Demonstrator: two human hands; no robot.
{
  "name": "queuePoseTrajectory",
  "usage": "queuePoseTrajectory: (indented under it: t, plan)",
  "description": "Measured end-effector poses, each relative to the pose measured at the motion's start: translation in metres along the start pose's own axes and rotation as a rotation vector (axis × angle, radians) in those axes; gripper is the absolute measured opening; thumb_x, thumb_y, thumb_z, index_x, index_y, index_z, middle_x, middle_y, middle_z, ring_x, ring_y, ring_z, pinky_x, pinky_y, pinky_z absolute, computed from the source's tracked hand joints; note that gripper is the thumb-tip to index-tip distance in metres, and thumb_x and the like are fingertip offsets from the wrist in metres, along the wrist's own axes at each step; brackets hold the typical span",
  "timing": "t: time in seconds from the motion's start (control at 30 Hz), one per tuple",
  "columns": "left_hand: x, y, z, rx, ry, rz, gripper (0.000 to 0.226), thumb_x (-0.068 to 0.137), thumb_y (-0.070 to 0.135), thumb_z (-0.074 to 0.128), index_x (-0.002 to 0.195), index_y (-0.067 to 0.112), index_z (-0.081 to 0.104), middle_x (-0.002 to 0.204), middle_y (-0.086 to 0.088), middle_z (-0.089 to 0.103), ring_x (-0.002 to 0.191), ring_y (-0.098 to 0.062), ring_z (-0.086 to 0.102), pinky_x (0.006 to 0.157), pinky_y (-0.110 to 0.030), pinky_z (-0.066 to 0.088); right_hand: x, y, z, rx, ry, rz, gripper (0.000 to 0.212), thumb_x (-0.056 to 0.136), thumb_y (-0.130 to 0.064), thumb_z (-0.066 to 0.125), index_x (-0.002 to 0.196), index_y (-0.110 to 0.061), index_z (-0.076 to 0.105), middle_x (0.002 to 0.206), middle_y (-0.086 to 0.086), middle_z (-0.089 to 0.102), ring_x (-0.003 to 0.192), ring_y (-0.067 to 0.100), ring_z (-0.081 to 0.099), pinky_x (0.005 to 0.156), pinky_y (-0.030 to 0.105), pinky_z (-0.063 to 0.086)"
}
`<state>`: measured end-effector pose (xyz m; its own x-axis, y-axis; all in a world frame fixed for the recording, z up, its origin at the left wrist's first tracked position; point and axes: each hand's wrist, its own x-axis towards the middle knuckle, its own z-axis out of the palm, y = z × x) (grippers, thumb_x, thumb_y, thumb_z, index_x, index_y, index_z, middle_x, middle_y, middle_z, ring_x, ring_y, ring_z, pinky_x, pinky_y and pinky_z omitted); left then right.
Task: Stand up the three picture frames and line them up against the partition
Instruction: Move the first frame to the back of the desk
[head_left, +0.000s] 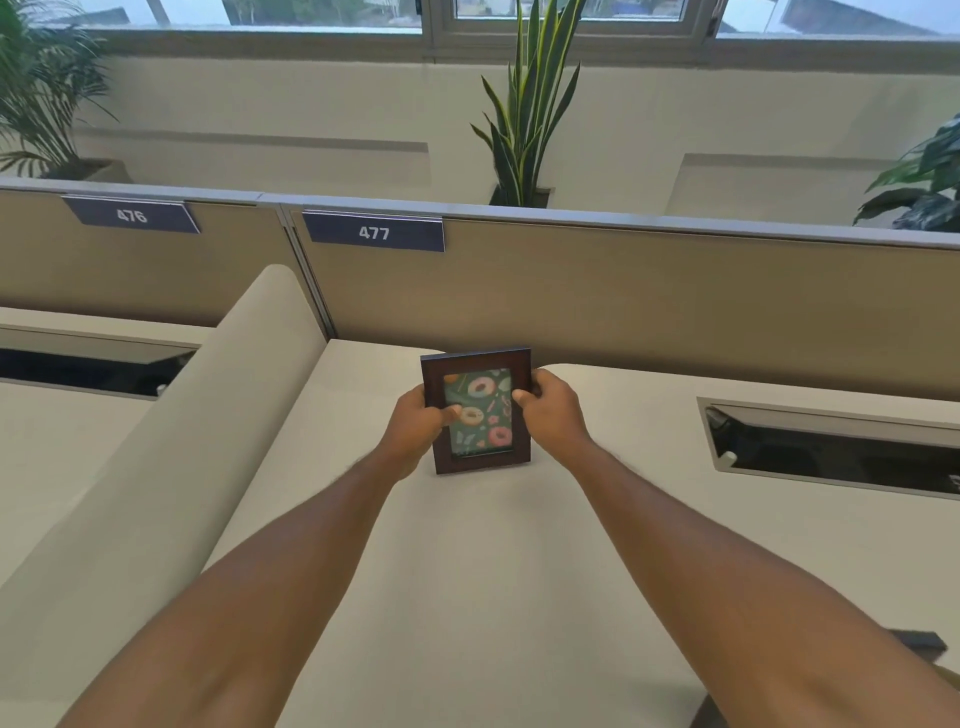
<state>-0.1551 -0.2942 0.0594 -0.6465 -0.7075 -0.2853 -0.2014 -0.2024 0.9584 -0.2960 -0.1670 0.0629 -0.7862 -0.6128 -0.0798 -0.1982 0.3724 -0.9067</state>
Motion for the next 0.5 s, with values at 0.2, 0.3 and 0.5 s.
queuePoseTrajectory:
  t: [0.2,0.3,0.5]
  plan:
    - [0.0109,-0.0071,-0.0029,-0.001,0.005,-0.009,0.029,0.089,-0.003,0.066,0.110,0.018,0.066,0.108,0.000,0.075,0.098,-0.017,0.073,0.077,-0.030,0.059,0.0094,0.0080,0.0073,0.000,-0.006,-0.008,0.017,0.095,-0.018,0.056,0.111,-0.018,0.063,0.098,-0.006,0.065,0.090,0.013,0.062,0.061,0.019,0.045]
    - [0.0103,-0.0074,-0.0013,0.001,0.007,-0.002,0.031,0.089,-0.003,0.068,0.107,0.022,0.066,0.106,0.003,0.075,0.098,-0.016,0.073,0.072,-0.026,0.059,0.0102,0.0085,0.0064,0.004,-0.022,-0.007,0.018,0.096,-0.018,0.055,0.112,-0.018,0.062,0.099,-0.006,0.066,0.093,0.013,0.062,0.061,0.019,0.046]
    - [0.0019,-0.0099,-0.0037,0.073,0.054,-0.009,0.038,0.086,0.005,0.074,0.117,0.019,0.059,0.113,-0.001,0.071,0.102,-0.018,0.071,0.073,-0.028,0.061,0.0041,0.0071,0.0020,0.027,0.004,0.037,0.035,0.093,-0.020,0.061,0.128,-0.014,0.057,0.111,-0.004,0.061,0.102,0.012,0.056,0.074,0.019,0.042]
